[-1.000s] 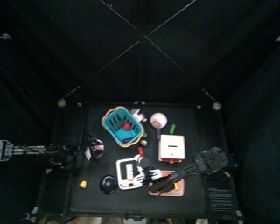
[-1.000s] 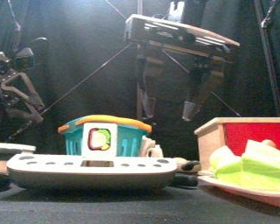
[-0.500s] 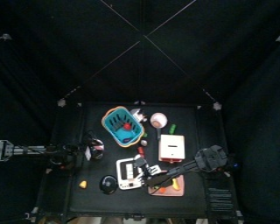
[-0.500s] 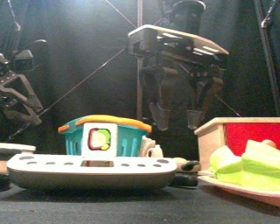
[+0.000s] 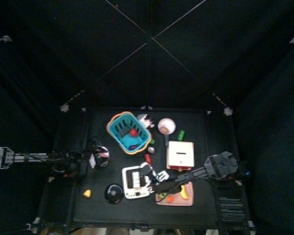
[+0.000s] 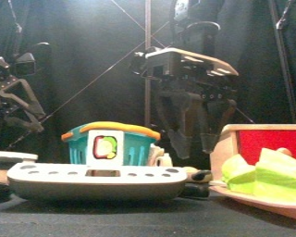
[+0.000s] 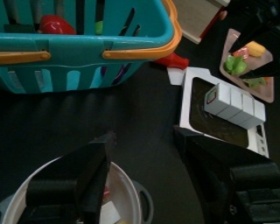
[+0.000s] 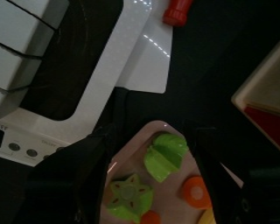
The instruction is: Grab cleaver handle
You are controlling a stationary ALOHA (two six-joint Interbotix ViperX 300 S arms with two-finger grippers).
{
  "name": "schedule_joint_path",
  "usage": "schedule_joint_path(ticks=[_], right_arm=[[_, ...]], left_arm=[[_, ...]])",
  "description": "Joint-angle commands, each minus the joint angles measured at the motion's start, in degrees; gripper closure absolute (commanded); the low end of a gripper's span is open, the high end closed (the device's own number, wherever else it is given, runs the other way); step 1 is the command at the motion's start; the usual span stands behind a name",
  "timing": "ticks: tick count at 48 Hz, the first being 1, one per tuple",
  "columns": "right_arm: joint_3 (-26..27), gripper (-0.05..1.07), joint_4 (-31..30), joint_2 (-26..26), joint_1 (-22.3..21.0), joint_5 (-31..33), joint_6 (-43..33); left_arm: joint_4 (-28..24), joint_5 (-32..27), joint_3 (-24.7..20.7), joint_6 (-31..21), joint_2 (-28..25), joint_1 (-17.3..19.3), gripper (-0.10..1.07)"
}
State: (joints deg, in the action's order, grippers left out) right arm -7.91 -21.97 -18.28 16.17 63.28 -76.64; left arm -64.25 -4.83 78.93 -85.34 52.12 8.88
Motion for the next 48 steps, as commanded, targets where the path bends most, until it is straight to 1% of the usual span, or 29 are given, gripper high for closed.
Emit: schedule_joint_path(ticks=[1,8,17,26,48], right_arm=[[-0.18,0.09,0.09,1.76,-0.79,-2.02,0.00],[-1.49,0.09,-0.09,1.85,-1.14,-4.48,0.09],[-2.72,0.09,-0.18,1.76,-1.32,-6.06,0.09],[-2.90,0.09,-0.18,1.85,-1.58,-8.17,0.18],[-3.52,0.09,-0.35,1.85,-1.49,-9.76,0.26]], left_arm=[[0.00,0.00,-0.79,0.00,-0.18,0.00,0.07],[0.09,0.00,-0.79,0.00,-0.18,-0.09,0.07],[0.00,-0.09,-0.70,0.09,-0.18,-0.09,0.07],[0.00,-0.09,-0.70,0.09,-0.18,0.00,0.07],[0.00,-0.09,-0.62,0.00,-0.18,0.00,0.07]])
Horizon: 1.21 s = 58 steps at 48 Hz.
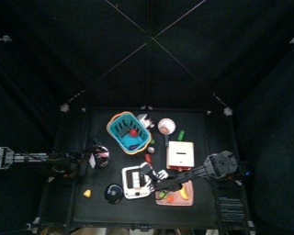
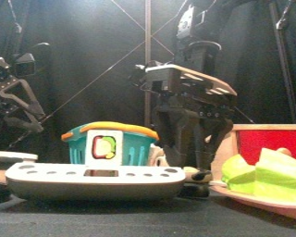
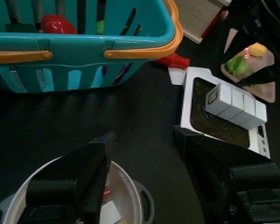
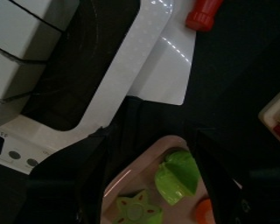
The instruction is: Grab cleaver handle
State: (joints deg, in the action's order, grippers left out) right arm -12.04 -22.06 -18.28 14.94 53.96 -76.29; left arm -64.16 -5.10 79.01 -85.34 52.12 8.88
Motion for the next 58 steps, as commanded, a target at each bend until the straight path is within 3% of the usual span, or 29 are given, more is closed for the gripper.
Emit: schedule_joint_path(ticks=[1,18,58], right_arm=[[0.53,0.09,-0.35,1.85,-0.35,-0.44,-0.09],[-0.88,0.09,-0.09,3.78,0.09,-0.53,0.00],[-0.62,0.09,-0.97,-0.53,-0.18,-6.50,-0.18]], left_arm=[[-0.09,0.18,-0.70,0.00,-0.18,0.00,0.07],[-0.09,0.18,-0.70,0.00,-0.18,0.00,0.07],[-0.09,0.18,-0.70,0.00,-0.18,0.00,0.07]])
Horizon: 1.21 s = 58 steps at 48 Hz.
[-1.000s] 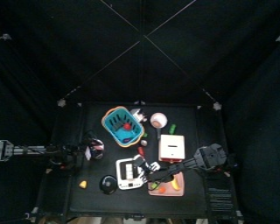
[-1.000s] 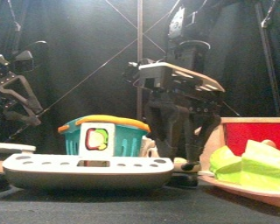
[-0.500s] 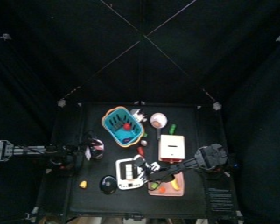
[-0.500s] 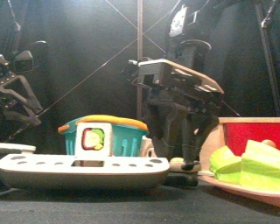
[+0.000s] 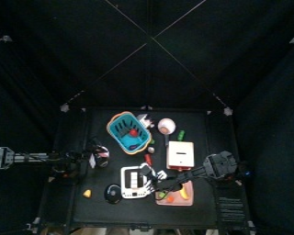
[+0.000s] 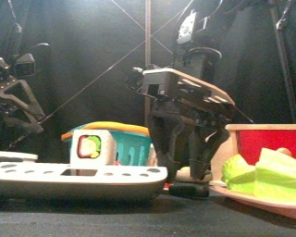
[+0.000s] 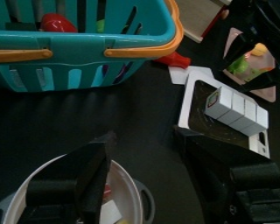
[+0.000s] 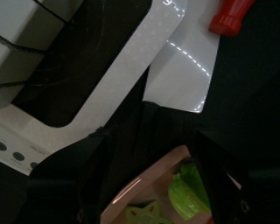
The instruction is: Grab cleaver handle
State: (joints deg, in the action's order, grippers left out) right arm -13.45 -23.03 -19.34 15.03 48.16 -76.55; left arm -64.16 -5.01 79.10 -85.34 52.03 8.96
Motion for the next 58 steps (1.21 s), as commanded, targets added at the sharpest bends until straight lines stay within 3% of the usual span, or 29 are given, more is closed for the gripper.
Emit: schedule_joint_path(ticks=[1,30,58], right_arm=[[0.70,0.09,0.00,0.35,-0.26,-0.70,0.09],[0.53,0.13,0.00,-0.09,-0.44,-0.70,0.09],[0.88,0.46,0.44,0.88,-0.44,-0.44,0.09]], left_arm=[[-0.09,0.09,-0.79,0.00,-0.09,-0.09,0.07],[-0.09,0.18,-0.79,0.09,-0.09,-0.09,0.07],[-0.09,0.09,-0.79,0.09,-0.09,-0.09,0.07]])
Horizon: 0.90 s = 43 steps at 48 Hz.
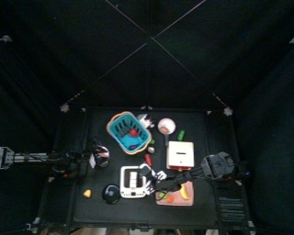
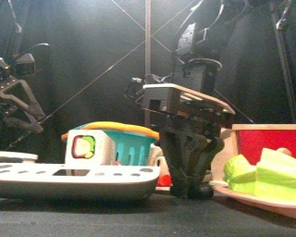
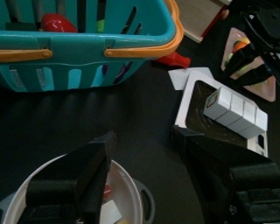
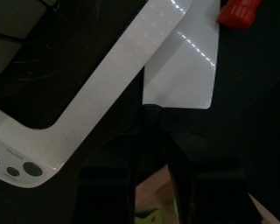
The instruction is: Grab cleaver handle
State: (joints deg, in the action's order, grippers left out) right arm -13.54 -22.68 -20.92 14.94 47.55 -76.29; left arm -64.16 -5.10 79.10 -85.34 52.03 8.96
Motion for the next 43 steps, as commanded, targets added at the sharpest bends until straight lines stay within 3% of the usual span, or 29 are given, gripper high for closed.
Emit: schedule_joint_path(ticks=[1,18,43], right_arm=[[1.05,0.48,0.09,2.72,-0.35,0.53,-0.18],[5.80,0.54,0.53,4.31,-0.88,7.73,-0.09],[9.23,0.54,2.81,4.66,-0.53,12.13,-0.09]], left_arm=[[-0.09,0.18,-0.79,0.09,-0.09,-0.09,0.07],[-0.09,0.26,-0.79,0.09,-0.09,-0.09,0.07],[-0.09,0.18,-0.79,0.09,-0.09,-0.09,0.07]])
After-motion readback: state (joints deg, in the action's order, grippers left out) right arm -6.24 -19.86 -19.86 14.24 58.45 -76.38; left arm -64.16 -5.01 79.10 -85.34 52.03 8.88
